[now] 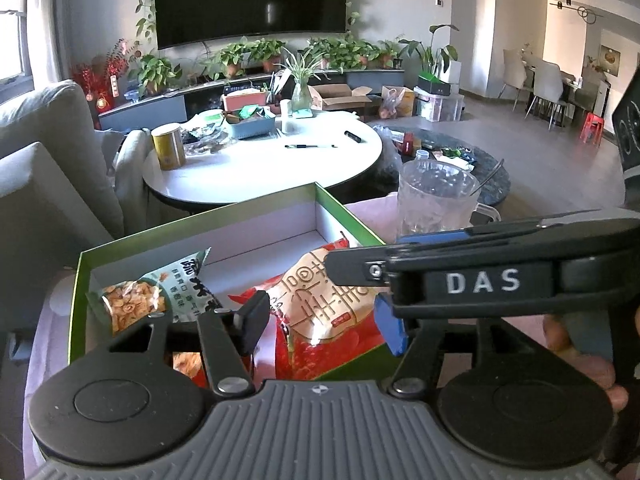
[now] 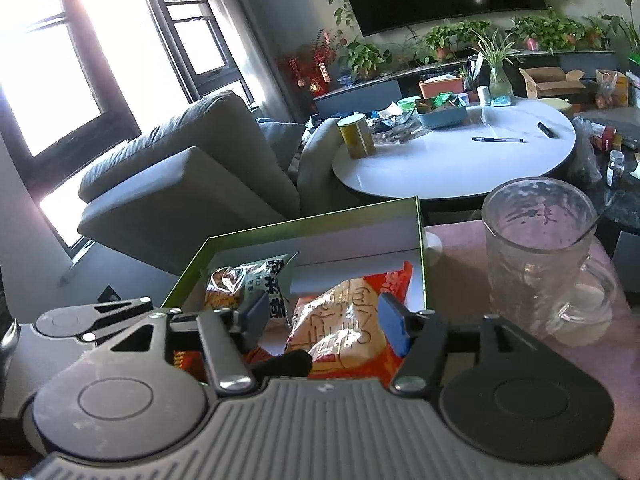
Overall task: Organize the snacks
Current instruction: 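Lower the bread bag into the green box and open the right gripper, then move the right gripper to the sliced bread loaf in a clear bag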
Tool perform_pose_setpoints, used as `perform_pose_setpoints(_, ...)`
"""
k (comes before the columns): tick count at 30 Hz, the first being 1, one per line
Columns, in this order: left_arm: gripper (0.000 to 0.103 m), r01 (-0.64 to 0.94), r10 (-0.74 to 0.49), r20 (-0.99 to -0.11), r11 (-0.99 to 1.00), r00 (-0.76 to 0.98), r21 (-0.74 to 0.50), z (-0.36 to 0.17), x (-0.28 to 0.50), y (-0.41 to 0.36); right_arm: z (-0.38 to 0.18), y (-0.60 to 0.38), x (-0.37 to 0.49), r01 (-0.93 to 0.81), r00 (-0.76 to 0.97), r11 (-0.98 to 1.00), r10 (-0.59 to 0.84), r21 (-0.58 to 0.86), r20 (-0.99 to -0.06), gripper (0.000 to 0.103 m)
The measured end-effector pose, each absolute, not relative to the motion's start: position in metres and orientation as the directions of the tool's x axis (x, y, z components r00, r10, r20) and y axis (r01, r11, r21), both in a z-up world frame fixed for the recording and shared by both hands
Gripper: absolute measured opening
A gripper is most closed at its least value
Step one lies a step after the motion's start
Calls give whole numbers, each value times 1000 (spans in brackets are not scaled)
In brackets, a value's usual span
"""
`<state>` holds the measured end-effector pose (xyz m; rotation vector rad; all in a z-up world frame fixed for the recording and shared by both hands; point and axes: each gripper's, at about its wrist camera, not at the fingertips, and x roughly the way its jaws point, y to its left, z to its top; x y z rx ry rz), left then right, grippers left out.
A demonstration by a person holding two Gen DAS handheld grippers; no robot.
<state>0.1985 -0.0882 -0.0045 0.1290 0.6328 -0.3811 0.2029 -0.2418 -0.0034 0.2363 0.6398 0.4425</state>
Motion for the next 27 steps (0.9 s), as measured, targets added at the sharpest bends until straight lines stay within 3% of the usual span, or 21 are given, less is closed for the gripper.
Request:
perform_pose_setpoints(3, 62, 375, -293, -587, 927, 755, 18, -3, 190, -85, -1, -243, 197, -327, 715, 882, 465, 339, -522, 48)
perform_pose_setpoints(19, 64, 344, -285, -562, 939, 777, -1, 1, 141, -55, 9, -250, 156, -334, 729, 894, 446, 298, -519, 48)
perform_pose_setpoints(27, 64, 353, -292, -584, 936, 757, -11, -12, 112, -49, -1, -253, 132, -337, 709, 908, 419, 249, -566, 48)
